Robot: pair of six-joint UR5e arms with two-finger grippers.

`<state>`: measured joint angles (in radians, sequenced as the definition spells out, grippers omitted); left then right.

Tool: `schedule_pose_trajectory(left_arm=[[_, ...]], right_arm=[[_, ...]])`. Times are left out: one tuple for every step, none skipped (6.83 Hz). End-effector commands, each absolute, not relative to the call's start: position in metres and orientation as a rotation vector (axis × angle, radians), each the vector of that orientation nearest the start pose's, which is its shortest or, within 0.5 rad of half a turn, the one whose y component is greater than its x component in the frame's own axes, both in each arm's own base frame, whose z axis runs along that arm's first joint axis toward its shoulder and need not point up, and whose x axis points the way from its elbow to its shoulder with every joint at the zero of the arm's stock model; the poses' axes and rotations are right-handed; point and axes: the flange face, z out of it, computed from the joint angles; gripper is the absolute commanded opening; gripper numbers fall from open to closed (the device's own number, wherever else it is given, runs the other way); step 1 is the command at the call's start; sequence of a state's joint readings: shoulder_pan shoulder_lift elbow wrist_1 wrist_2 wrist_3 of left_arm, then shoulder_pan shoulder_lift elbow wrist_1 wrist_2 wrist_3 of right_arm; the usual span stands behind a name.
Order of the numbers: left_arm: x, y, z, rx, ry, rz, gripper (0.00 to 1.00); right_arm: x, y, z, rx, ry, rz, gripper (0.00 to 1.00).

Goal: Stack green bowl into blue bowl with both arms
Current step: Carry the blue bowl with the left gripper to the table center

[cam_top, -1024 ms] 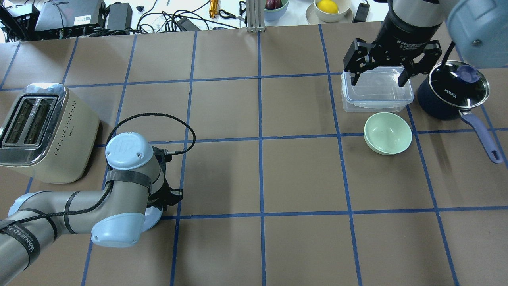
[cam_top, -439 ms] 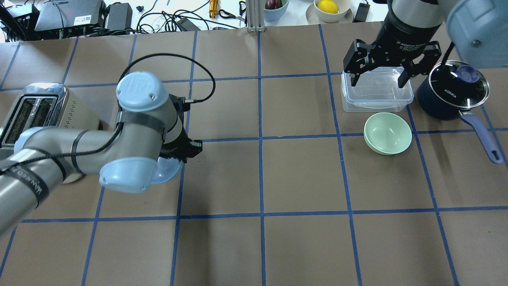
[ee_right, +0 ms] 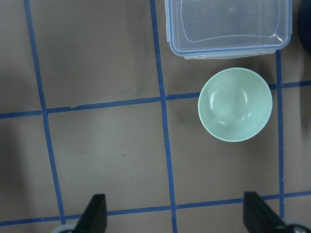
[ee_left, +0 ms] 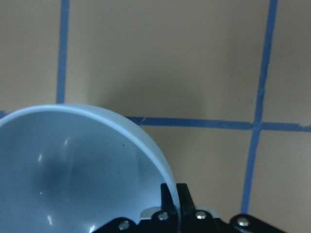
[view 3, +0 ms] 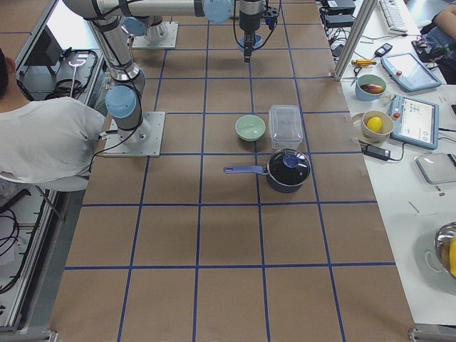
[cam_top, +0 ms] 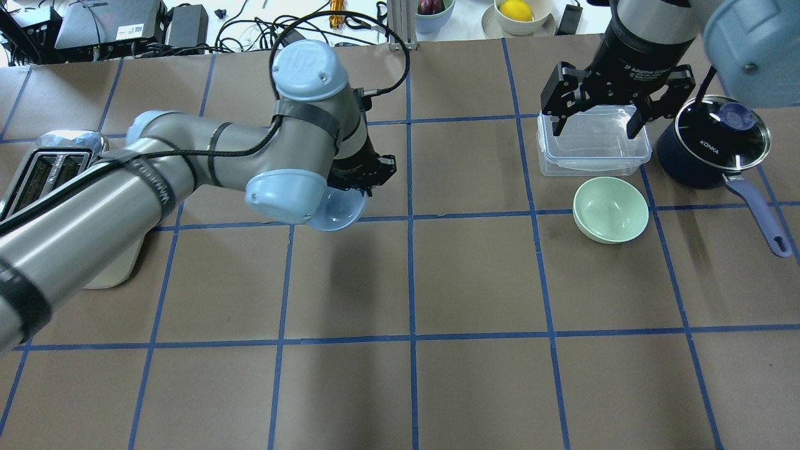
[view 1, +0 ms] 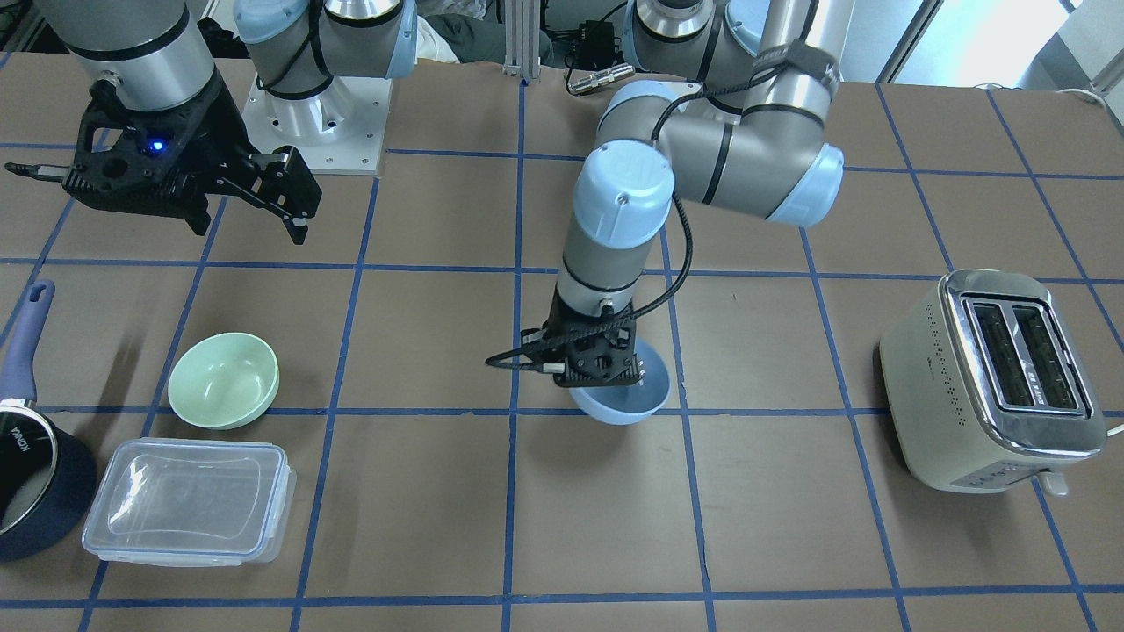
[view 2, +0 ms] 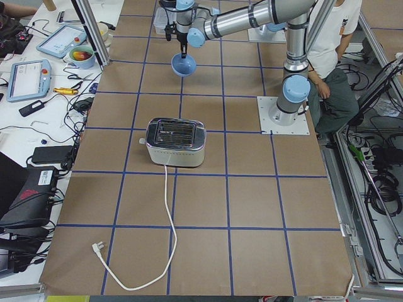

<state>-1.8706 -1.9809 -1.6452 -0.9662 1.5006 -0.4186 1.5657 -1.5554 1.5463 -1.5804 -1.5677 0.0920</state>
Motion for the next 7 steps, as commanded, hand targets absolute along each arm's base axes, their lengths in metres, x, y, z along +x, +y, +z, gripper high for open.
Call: schedule_pose_trajectory(left_arm=[[-0.384, -0.597, 0.253, -0.232, 3.261, -0.154, 0.0], [-0.383, -0.6, 0.242, -0.235, 3.248, -0.142, 0.0], [-0.389, -0.599, 0.231, -0.235, 3.251, -0.122, 0.0], [-0.4, -0.594, 0.226, -0.225, 3.251, -0.115, 0.0], [-0.403, -0.592, 0.227, -0.188, 3.245, -0.122, 0.18], [-0.403, -0.596, 0.234, -0.096, 3.255, -0.187, 0.93], [-0.388, -0.604, 0.26, -0.046, 3.26, -0.28, 1.0]], right_arm=[[0.131, -0.501, 0.492, 0.152, 3.134, -0.024, 1.0], [0.131, -0.501, 0.492, 0.149, 3.134, -0.024, 1.0], [0.131, -0.501, 0.492, 0.149, 3.134, -0.024, 1.0], [0.131, -0.501, 0.492, 0.149, 3.134, -0.024, 1.0], [0.131, -0.503, 0.49, 0.147, 3.135, -0.017, 1.0], [0.131, -0.503, 0.489, 0.147, 3.135, -0.014, 1.0], [0.13, -0.504, 0.489, 0.142, 3.136, -0.014, 1.0]])
